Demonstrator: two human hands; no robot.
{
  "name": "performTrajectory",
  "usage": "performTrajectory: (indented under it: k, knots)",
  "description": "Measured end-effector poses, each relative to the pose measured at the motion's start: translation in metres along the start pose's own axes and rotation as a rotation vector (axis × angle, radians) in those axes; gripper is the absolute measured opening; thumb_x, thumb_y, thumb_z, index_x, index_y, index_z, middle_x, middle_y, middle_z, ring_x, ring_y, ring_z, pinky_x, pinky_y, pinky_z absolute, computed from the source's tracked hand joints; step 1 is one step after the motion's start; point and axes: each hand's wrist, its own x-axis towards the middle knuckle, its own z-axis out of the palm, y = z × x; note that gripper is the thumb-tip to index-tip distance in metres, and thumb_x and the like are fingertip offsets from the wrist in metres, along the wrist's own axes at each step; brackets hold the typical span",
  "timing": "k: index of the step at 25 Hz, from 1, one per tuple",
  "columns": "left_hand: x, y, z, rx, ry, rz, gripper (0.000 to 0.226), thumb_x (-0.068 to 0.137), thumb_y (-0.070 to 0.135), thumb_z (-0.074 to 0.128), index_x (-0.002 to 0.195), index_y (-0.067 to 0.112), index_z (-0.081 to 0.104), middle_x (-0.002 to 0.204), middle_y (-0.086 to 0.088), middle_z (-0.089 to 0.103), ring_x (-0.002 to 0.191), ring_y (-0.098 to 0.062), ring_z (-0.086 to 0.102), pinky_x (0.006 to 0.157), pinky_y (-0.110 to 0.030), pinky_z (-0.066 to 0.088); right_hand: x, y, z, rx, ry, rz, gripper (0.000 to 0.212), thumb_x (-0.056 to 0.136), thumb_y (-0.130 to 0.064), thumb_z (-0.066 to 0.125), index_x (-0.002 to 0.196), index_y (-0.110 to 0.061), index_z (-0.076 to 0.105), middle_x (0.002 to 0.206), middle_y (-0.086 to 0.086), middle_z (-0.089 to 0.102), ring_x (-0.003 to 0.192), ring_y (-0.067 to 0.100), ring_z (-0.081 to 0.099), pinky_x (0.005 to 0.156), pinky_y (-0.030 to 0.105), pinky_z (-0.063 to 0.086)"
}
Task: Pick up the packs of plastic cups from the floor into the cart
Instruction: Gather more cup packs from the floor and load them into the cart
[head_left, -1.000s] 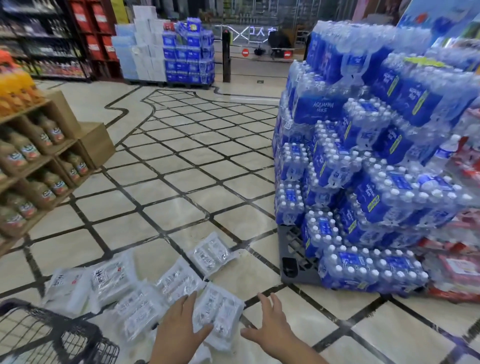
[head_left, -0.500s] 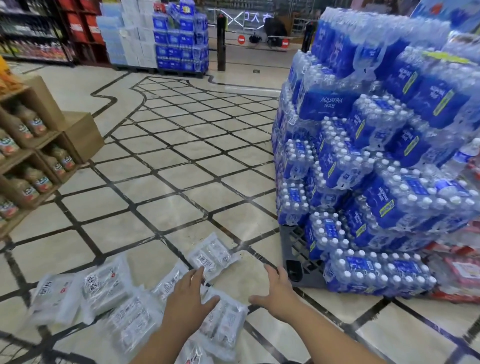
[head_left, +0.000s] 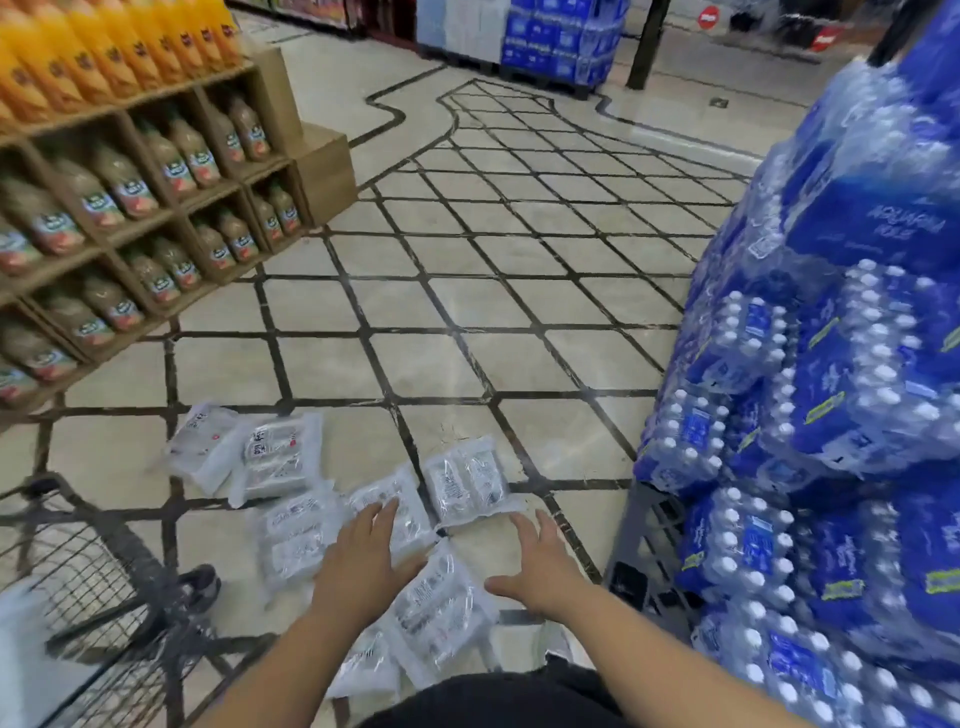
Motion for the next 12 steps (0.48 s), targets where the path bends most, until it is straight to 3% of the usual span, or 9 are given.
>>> performTrajectory:
  k: [4, 7, 12]
  knots:
    - [-0.012, 0.037, 0.036, -0.052, 0.057, -0.222, 0.094, 0.088, 0.073, 0.053, 0.161, 0.024, 0.021, 0.162, -0.004, 0.032, 0.147, -0.026, 0.033, 0.114, -0.04, 0.035, 0.049, 0.034, -0.042, -0.232, -0.113, -0.148, 0.106, 0.086, -0.061, 0.069, 0.163, -0.028, 0.004, 0.169, 0.006, -0.013, 0.154, 0.033, 0.014, 0.12, 0.046, 0.028]
    - [-0.024, 0.05, 0.058, -0.072, 0.006, -0.384, 0.097, 0.087, 0.073, 0.057, 0.162, 0.025, 0.017, 0.165, -0.006, 0.027, 0.149, -0.027, 0.028, 0.118, -0.041, 0.031, 0.075, 0.05, -0.049, -0.361, -0.207, -0.231, 0.107, 0.085, -0.061, 0.069, 0.163, -0.028, 0.003, 0.169, 0.01, -0.011, 0.153, 0.035, 0.012, 0.119, 0.048, 0.029]
    - [-0.048, 0.059, 0.103, -0.184, -0.106, -0.63, 0.098, 0.084, 0.07, 0.063, 0.161, 0.027, 0.021, 0.161, -0.007, 0.03, 0.144, -0.031, 0.034, 0.11, -0.046, 0.04, 0.1, 0.084, -0.024, -0.568, -0.406, -0.275, 0.104, 0.086, -0.064, 0.067, 0.162, -0.027, 0.005, 0.169, 0.011, -0.01, 0.151, 0.037, 0.019, 0.116, 0.048, 0.033]
